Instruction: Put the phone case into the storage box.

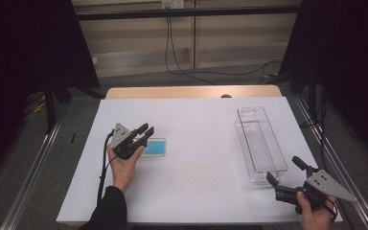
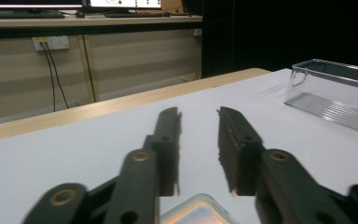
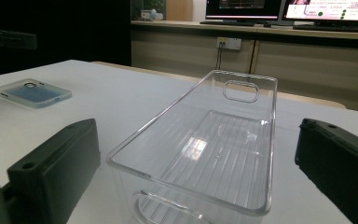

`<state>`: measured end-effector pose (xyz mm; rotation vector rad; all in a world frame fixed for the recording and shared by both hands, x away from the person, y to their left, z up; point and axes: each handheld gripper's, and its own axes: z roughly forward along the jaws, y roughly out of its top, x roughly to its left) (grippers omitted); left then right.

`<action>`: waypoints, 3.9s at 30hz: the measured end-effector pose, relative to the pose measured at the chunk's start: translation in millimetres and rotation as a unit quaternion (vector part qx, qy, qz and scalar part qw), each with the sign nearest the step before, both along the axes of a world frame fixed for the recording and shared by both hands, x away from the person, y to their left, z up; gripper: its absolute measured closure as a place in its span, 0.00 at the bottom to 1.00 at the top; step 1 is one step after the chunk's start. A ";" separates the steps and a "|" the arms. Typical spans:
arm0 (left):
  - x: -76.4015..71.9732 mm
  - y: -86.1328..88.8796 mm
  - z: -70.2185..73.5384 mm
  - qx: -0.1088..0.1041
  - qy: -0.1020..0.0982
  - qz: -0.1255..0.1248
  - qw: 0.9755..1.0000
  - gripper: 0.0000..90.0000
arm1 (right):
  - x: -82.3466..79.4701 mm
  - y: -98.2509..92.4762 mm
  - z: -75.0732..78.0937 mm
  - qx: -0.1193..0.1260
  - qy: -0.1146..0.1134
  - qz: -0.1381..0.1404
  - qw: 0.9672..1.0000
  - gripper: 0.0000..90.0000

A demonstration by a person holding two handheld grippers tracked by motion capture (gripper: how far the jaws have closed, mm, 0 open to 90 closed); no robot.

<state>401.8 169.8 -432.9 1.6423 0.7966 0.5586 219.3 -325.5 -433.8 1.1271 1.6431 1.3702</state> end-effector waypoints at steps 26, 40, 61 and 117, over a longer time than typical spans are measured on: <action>8.6 -3.7 14.0 0.028 0.128 -0.059 0.990 1.00 | -0.1 -0.5 0.6 0.001 -0.004 0.000 1.000 0.00; 21.6 -11.7 15.9 0.100 0.202 -0.050 0.973 1.00 | -0.1 -0.2 0.8 -0.003 -0.006 0.002 1.000 0.00; 49.2 -26.4 7.3 0.133 0.277 -0.029 0.951 1.00 | -0.6 0.8 0.7 -0.003 -0.005 0.000 1.000 0.00; 70.6 -47.5 -26.0 0.157 0.288 0.012 0.945 1.00 | -3.3 -0.8 0.8 -0.002 -0.008 -0.003 1.000 0.00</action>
